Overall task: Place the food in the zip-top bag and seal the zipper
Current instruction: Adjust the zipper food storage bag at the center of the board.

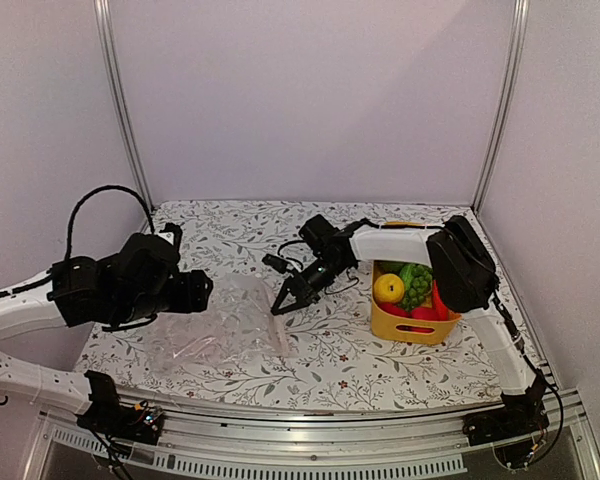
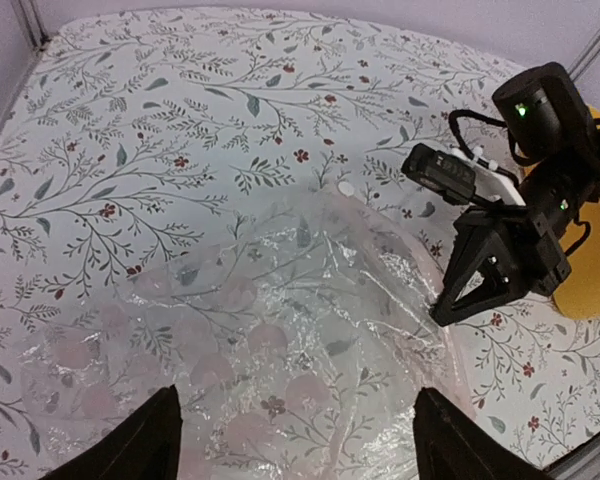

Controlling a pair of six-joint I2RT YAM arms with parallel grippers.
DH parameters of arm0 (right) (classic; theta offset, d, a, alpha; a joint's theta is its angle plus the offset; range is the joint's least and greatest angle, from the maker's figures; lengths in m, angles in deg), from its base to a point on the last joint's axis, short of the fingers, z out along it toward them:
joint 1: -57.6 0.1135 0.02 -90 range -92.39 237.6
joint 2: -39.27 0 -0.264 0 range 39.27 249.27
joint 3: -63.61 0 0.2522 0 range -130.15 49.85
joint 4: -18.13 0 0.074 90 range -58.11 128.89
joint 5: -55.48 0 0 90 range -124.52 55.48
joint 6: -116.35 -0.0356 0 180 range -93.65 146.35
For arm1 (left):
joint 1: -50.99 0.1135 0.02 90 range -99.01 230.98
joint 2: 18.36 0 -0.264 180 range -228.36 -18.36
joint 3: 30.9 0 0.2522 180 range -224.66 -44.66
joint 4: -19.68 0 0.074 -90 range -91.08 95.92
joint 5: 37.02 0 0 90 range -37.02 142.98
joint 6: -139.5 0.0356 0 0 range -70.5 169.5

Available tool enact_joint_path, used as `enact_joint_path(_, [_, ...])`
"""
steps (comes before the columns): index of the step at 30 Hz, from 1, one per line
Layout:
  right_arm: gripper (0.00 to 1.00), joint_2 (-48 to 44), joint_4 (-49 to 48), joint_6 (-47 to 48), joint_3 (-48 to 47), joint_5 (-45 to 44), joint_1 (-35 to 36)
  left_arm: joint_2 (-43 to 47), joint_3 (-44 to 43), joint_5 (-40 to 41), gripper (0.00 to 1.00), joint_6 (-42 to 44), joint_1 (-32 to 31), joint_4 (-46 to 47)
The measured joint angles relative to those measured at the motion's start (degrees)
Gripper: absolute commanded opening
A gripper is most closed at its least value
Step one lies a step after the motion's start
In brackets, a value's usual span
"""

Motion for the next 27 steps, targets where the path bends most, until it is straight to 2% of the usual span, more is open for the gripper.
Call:
enact_joint_path(8, [0.0, -22.1, 6.4, 16.8, -1.0, -21.2, 0.3, -0.2, -15.9, 6.5, 0.84, 9.5, 0.1, -1.2])
enact_joint_path(14, [0.0, -34.0, 8.0, 30.4, -1.6, -37.8, 2.0, -1.0, -21.7, 10.3, 0.86, 18.0, 0.3, 1.8])
enact_joint_path(18, [0.0, -38.2, 8.5, 42.1, 4.9, -49.4, 5.3, -2.8, -22.0, 10.6, 0.87, 22.7, 1.4, 4.0])
enact_joint_path(23, [0.0, -39.4, 8.1, 54.7, 17.6, -65.4, 13.6, -5.0, -22.0, 10.0, 0.87, 26.9, 3.0, 4.8])
enact_joint_path(27, [0.01, -39.4, 8.0, 60.0, 25.4, -73.6, 18.4, -5.6, -21.9, 8.6, 0.87, 29.2, 4.0, 4.8])
